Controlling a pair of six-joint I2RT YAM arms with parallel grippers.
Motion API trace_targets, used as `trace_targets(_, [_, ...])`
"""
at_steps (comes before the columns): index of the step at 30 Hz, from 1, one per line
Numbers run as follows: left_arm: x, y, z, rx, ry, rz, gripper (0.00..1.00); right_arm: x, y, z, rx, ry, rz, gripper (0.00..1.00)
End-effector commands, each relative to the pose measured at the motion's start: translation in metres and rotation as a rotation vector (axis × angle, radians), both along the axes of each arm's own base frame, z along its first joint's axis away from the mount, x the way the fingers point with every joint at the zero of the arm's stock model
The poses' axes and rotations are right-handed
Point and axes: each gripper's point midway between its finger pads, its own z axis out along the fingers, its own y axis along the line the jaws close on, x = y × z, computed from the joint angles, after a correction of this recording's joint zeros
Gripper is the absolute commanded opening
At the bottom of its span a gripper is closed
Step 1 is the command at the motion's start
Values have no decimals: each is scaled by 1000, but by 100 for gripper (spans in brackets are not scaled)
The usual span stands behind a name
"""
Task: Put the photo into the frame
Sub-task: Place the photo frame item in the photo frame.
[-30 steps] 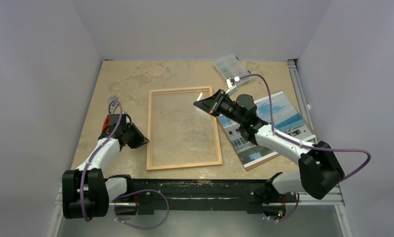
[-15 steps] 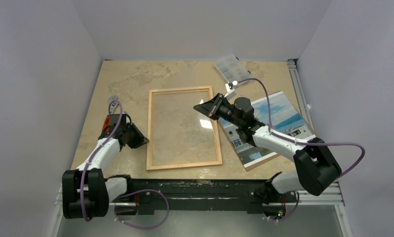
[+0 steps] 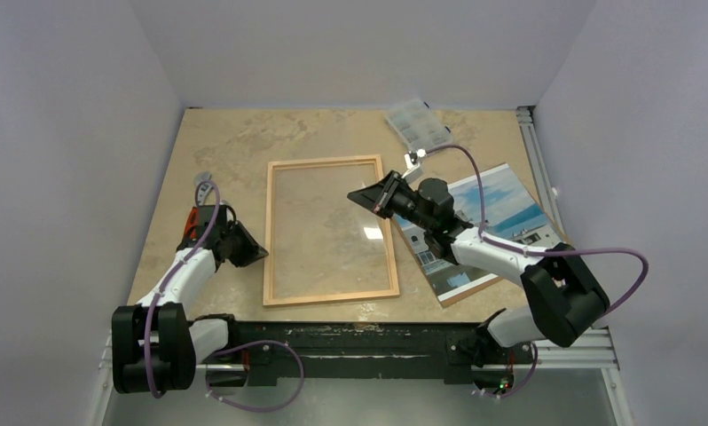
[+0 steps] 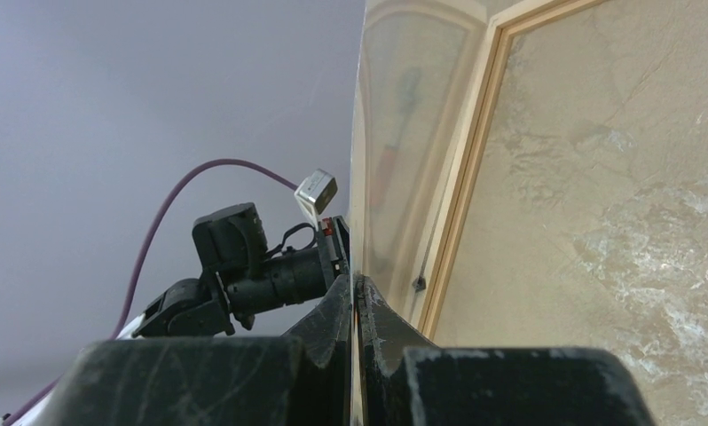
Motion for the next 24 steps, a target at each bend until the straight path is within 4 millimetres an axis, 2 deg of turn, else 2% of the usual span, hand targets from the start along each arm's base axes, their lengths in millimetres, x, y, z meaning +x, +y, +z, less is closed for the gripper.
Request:
trace_targets(1, [2,4,-2,36,-3,-17,11,1,-3,22,57,-68,-25,0])
trace_targets(24, [2,4,-2,34,-3,-18,7,6,-19,11,38,-48,-123,0])
